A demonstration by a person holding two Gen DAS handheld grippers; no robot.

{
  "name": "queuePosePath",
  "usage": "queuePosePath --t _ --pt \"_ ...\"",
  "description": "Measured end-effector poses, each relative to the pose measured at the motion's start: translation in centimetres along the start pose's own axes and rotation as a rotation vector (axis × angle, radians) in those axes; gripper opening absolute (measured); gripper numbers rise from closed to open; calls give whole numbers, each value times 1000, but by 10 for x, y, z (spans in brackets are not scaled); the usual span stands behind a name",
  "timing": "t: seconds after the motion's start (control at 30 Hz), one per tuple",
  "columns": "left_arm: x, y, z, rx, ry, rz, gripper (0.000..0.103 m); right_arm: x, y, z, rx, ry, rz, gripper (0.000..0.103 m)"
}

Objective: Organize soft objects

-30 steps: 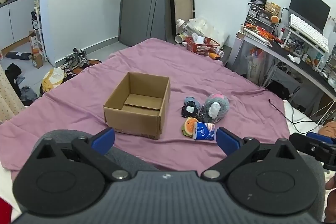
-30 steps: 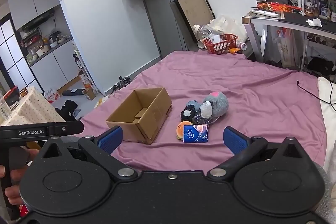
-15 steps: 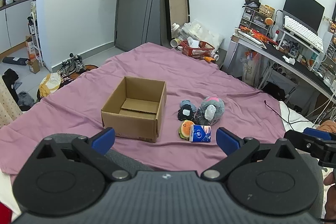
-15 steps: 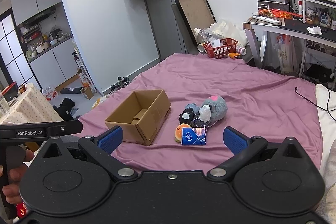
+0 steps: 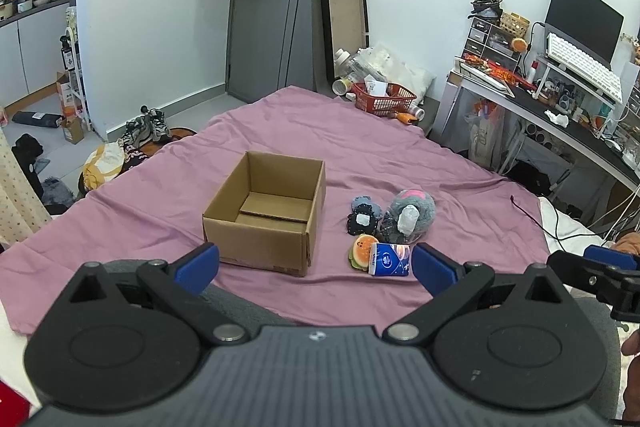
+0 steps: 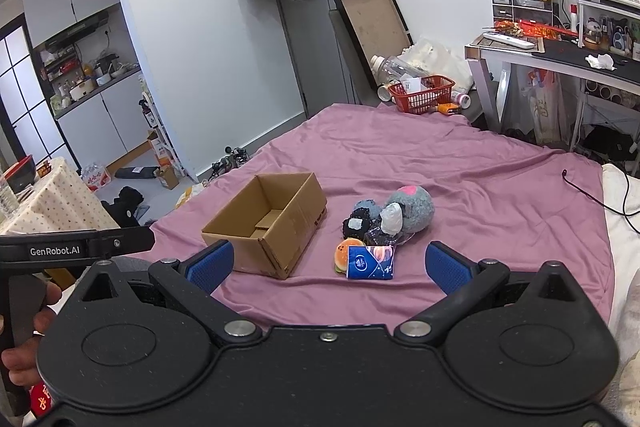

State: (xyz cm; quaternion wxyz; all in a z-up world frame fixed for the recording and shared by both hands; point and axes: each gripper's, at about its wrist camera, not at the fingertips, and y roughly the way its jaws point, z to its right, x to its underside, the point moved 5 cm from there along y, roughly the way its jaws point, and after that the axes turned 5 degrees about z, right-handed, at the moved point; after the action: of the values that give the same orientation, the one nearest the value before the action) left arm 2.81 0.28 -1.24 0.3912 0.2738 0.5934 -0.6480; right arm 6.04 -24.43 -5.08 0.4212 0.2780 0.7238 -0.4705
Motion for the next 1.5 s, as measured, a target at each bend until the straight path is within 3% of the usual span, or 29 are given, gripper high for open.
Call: queuePosePath --t 0.97,1.5 --pt "5 1 4 -8 32 0 102 5 3 4 6 10 -10 103" --pt "5 17 10 -8 30 -3 102 8 25 16 -4 26 -32 103"
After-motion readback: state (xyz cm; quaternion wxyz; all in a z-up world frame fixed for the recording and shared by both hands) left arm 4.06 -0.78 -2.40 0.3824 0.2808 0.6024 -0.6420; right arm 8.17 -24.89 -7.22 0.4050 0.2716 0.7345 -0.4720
